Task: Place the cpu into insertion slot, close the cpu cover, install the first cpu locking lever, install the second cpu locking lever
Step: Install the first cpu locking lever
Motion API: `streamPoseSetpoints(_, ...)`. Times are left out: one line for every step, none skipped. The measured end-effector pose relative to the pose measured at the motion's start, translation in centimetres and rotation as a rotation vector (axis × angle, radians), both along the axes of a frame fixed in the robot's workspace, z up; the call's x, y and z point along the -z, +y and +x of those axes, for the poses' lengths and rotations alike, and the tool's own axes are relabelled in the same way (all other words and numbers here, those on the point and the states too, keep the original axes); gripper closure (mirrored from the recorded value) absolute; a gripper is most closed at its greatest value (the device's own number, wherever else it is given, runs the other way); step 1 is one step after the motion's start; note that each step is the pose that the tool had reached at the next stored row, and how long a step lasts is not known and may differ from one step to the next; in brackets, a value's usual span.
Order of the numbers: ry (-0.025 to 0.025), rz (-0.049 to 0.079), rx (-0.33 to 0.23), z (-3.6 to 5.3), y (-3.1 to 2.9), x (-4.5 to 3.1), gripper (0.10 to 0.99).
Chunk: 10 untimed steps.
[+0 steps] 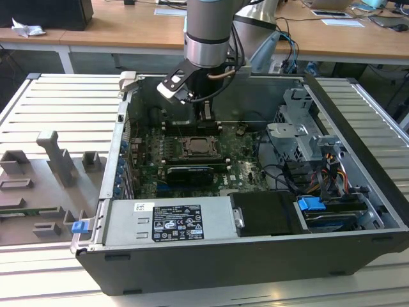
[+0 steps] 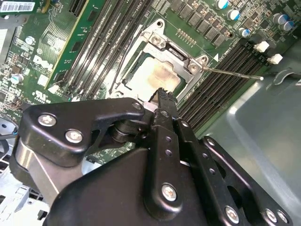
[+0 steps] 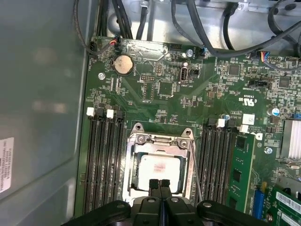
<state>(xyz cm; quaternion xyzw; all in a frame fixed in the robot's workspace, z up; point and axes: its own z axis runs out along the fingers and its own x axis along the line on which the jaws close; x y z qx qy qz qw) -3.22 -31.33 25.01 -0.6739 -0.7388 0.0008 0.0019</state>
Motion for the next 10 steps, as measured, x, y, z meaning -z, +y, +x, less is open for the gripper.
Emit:
streamPoseSetpoints(-0.0001,0.000,0.000,0.00,0.00,-0.16,0.980)
streamPoseSetpoints(0.0000,0.000,0.000,0.00,0.00,-0.47,0.980)
streamPoseSetpoints(0.0000,0.000,0.000,0.00,0.00,-0.68,0.980)
streamPoseSetpoints(-0.0001,0.000,0.000,0.00,0.00,-0.85,0.980)
streamPoseSetpoints(0.0000,0.000,0.000,0.00,0.00,-1.12,0.980)
streamPoseSetpoints(0.0000,0.000,0.000,0.01,0.01,-1.31,0.980)
streamPoseSetpoints(0.0000,0.000,-0.005,0.01,0.01,-1.54,0.980)
streamPoseSetpoints(-0.0001,0.000,-0.050,0.00,0.01,-1.54,0.980)
streamPoseSetpoints(0.0000,-0.001,-0.099,0.00,0.01,-1.54,0.980)
streamPoseSetpoints(0.0000,-0.001,-0.117,0.00,0.01,-1.54,0.980)
